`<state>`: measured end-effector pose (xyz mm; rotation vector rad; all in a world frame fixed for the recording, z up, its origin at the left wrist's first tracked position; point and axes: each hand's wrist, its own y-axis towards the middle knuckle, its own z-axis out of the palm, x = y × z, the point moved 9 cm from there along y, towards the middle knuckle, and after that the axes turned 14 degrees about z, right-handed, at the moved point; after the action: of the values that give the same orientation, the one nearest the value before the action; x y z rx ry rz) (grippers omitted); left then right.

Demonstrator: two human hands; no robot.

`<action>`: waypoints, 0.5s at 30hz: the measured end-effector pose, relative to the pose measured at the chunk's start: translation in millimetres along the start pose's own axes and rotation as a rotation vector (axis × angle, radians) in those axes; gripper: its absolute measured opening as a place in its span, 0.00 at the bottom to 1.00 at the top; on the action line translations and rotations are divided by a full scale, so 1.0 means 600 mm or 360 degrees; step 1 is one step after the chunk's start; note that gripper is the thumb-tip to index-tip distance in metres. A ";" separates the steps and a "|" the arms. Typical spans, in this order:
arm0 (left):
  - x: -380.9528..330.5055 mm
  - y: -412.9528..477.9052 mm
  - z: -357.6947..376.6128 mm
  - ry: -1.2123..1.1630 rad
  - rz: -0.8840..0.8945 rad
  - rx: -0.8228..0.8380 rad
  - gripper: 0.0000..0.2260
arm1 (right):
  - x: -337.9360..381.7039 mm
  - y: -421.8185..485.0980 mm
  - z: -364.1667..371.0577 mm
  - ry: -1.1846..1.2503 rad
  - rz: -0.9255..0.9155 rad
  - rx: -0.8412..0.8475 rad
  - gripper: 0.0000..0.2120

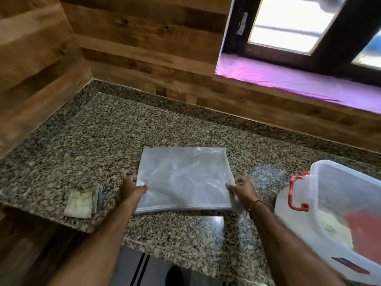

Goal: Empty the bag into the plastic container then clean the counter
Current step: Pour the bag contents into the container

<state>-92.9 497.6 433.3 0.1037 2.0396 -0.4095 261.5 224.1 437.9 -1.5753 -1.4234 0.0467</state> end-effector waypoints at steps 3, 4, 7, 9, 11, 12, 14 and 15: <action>0.005 -0.014 0.003 0.0180 0.0039 0.0019 0.22 | -0.019 0.000 -0.011 -0.0116 -0.0010 -0.0143 0.14; -0.004 -0.022 0.005 0.0226 0.0065 0.0020 0.24 | -0.018 -0.012 -0.018 -0.0157 -0.0029 -0.0191 0.14; -0.021 -0.031 0.018 0.0397 0.0170 0.0048 0.26 | -0.016 -0.022 -0.023 -0.0232 -0.0092 -0.0268 0.15; -0.039 -0.038 0.025 0.0495 0.0244 0.0050 0.27 | -0.010 -0.025 -0.022 -0.0239 -0.0137 -0.0254 0.14; -0.060 -0.047 0.032 0.0659 0.0323 0.0046 0.28 | 0.004 -0.034 -0.023 -0.0241 -0.0248 -0.0252 0.14; -0.075 -0.052 0.037 0.0719 0.0354 0.0037 0.30 | 0.013 -0.042 -0.027 -0.0245 -0.0300 -0.0258 0.15; -0.116 -0.064 0.052 0.0754 0.0437 0.0022 0.31 | 0.038 -0.069 -0.040 -0.0256 -0.0444 -0.0295 0.17; -0.141 -0.070 0.063 0.0744 0.0505 0.0020 0.32 | 0.056 -0.087 -0.050 -0.0247 -0.0545 -0.0322 0.17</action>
<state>-30.4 454.0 500.7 0.5683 2.4232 -0.2090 251.4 223.6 506.1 -1.4911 -1.8518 -0.1869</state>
